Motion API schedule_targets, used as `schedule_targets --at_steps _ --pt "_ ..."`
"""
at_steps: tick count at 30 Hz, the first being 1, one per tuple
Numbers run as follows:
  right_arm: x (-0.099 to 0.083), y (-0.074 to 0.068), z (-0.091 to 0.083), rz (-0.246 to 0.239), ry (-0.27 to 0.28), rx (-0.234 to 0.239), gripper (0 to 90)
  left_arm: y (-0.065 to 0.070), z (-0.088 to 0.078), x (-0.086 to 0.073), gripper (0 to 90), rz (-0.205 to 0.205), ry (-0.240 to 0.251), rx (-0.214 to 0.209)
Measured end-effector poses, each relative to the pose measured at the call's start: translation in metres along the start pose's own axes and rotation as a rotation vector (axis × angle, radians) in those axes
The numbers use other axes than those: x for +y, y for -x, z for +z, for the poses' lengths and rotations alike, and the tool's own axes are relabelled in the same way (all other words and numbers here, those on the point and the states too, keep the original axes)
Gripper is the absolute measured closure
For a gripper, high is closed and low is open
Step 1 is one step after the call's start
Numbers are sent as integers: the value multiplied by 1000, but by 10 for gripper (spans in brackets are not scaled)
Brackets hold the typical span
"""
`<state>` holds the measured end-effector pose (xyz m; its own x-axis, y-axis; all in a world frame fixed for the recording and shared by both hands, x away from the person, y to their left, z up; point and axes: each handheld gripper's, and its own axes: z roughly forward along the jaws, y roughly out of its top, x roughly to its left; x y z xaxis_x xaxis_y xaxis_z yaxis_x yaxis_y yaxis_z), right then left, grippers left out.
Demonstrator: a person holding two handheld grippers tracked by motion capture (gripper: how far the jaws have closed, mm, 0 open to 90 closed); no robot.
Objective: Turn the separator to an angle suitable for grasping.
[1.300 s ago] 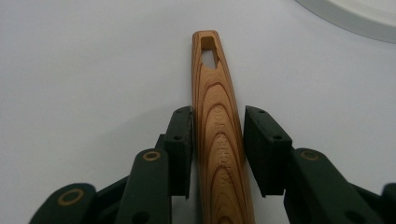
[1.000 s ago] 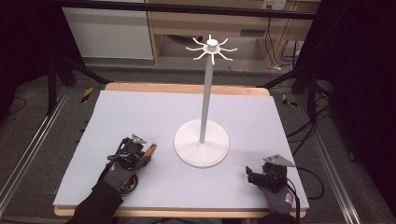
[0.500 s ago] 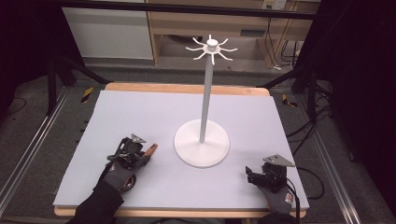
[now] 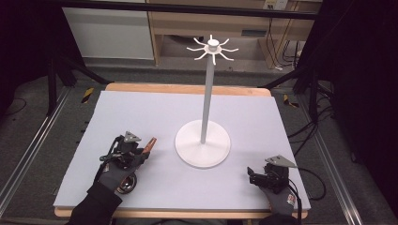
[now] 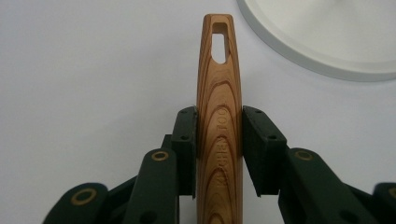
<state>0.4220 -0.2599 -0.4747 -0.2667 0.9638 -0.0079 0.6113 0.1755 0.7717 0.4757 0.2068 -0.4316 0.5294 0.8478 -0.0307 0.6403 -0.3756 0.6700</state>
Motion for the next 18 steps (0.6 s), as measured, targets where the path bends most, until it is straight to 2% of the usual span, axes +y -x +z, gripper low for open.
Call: schedule_targets --at_steps 9,11,13,14,18 --pt "0 0 0 3 0 2 110 3 -14 3 671 15 38 0" --pt "0 0 0 0 2 2 110 3 -20 5 672 10 68 -4" --pt "0 0 0 3 1 2 110 3 -22 5 673 6 73 -7" --pt "0 -1 0 8 0 2 110 2 -27 6 673 2 99 -6" --pt "0 0 0 8 -2 1 110 2 -37 8 673 2 140 0"
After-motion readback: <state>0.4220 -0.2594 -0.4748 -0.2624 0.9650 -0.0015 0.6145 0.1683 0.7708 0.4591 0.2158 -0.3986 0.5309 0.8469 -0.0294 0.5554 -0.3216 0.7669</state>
